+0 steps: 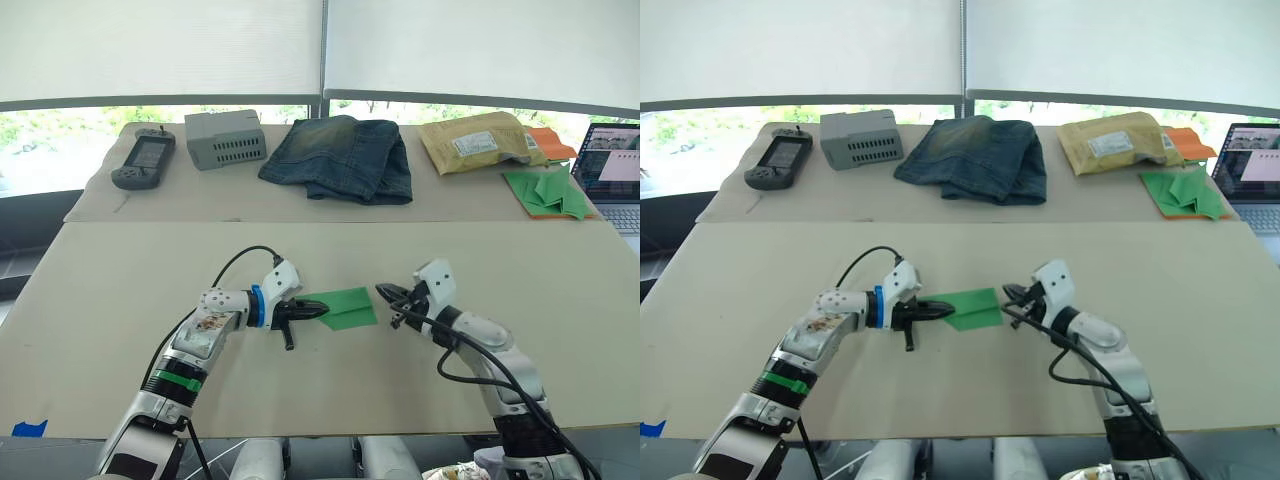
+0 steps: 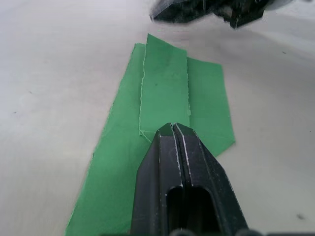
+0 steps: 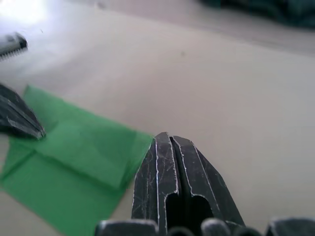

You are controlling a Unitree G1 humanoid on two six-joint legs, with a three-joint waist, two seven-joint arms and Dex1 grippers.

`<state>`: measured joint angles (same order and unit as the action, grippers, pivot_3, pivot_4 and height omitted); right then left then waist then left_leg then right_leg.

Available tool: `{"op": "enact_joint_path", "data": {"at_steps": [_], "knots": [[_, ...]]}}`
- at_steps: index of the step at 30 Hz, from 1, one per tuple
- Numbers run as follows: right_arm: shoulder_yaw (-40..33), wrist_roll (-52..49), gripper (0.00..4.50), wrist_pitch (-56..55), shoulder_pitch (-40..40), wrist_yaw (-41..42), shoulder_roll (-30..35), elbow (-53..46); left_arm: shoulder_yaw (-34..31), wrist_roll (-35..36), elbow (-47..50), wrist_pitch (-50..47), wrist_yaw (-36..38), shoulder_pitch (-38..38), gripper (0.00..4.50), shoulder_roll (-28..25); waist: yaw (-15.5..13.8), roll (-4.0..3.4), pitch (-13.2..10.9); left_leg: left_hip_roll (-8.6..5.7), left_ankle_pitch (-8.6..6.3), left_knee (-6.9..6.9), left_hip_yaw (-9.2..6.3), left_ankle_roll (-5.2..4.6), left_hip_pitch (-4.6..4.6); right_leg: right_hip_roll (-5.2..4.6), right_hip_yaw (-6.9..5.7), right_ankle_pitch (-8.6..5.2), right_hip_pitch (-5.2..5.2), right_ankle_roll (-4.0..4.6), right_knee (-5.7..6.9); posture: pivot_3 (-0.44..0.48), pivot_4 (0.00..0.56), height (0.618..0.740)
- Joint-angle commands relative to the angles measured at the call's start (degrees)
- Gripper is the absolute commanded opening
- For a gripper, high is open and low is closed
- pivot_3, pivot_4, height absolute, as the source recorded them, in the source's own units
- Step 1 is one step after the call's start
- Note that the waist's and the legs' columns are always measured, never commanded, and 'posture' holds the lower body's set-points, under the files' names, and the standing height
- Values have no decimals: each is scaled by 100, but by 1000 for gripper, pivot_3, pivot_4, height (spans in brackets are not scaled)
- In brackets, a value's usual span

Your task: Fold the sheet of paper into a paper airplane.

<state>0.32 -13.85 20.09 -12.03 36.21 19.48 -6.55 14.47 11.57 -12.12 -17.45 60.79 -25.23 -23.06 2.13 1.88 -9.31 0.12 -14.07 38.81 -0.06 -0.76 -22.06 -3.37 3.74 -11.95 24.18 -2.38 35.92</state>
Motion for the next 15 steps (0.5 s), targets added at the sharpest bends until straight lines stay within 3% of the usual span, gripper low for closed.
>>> {"op": "enact_joint_path", "data": {"at_steps": [1,4,11,15], "knots": [[-31,-225,18,121,-380,164,117,-250,70,-138,-140,-69,-56,30,0,-37,-1,0,0,0,0,0,0,0,0,0,0,0,0,0,-1,0,150,728],[-77,-450,18,382,-563,319,174,-147,6,-63,1,-160,-57,45,0,-67,-11,0,0,1,0,-1,-1,0,-1,0,-1,0,0,1,-2,0,150,728],[-111,-934,2272,973,-872,1085,800,-254,-823,797,1049,-1345,-168,-43,0,-392,37,2,-20,8,0,0,-8,-1,-20,0,-1,1,19,2,-1,0,150,728],[31,-1081,3736,1240,-1022,1607,1320,-364,-1384,1525,1891,-2304,-91,56,1215,-915,48,1,-34,24,-2,-5,-13,-4,-26,6,-2,1,27,2,-4,0,150,728]]}}
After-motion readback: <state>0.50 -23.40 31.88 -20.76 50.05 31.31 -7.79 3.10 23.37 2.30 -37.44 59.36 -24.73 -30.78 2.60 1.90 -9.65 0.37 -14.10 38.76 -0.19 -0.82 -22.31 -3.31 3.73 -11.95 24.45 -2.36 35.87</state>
